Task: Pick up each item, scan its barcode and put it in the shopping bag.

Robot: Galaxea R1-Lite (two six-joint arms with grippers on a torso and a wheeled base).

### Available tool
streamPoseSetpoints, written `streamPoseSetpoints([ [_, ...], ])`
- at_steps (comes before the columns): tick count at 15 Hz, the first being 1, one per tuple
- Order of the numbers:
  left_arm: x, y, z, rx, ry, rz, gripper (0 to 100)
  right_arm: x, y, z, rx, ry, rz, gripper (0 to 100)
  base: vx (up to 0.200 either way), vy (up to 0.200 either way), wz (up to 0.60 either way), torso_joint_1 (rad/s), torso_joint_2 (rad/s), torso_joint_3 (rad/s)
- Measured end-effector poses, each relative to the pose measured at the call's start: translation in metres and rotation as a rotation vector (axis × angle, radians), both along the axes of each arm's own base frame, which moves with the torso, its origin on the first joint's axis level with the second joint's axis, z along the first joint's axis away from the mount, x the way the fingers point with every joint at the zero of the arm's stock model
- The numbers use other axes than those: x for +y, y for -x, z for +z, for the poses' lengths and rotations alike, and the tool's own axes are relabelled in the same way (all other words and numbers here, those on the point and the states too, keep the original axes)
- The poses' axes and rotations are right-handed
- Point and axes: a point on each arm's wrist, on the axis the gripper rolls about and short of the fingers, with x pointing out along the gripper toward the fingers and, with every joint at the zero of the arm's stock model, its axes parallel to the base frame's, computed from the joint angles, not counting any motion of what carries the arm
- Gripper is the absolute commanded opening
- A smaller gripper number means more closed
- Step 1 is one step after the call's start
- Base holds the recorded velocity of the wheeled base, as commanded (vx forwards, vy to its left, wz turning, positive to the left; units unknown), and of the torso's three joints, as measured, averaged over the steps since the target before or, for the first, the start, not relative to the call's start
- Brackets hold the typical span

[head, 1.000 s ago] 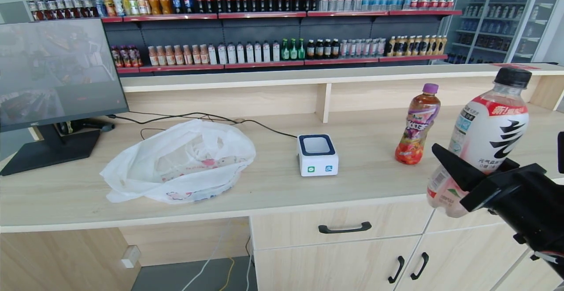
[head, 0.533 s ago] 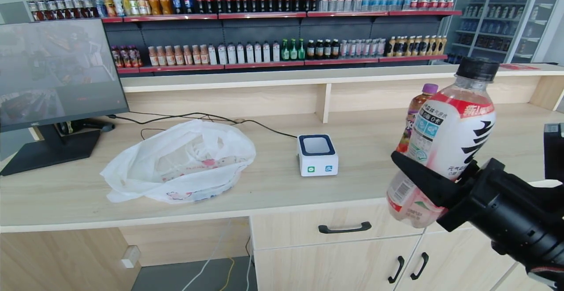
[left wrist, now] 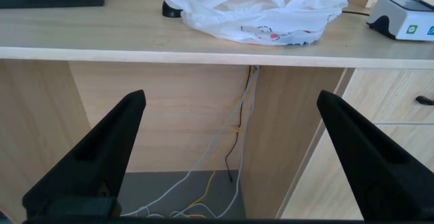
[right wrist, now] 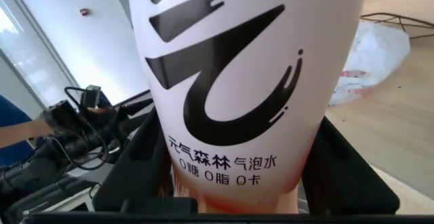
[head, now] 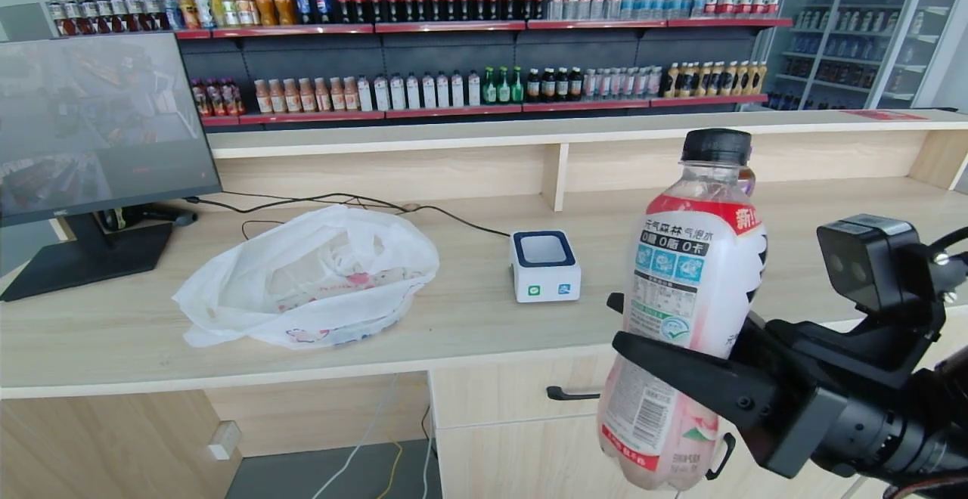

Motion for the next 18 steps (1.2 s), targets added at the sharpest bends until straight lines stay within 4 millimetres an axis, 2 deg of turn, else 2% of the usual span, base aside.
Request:
streamPoseSetpoints([
  [2, 0.000, 0.000, 0.000, 0.000, 0.000, 0.000, 100, 0.005, -0.006, 0.011, 0.061, -0.064, 0.053, 0, 0.000, 0.000, 0.00, 0.000, 0.00, 0.000],
  [6, 0.000, 0.000, 0.000, 0.000, 0.000, 0.000, 100, 0.022, -0.027, 0.052, 0.061, -0.218, 0.134, 0, 0.000, 0.000, 0.00, 0.000, 0.00, 0.000],
  [11, 0.000, 0.000, 0.000, 0.000, 0.000, 0.000, 100, 0.032, -0.033, 0.058, 0.083, -0.246, 0.171, 0, 0.000, 0.000, 0.00, 0.000, 0.00, 0.000],
  [18, 0.000, 0.000, 0.000, 0.000, 0.000, 0.000, 100, 0.032, -0.031, 0.059, 0.082, -0.249, 0.176, 0, 0.000, 0.000, 0.00, 0.000, 0.00, 0.000],
])
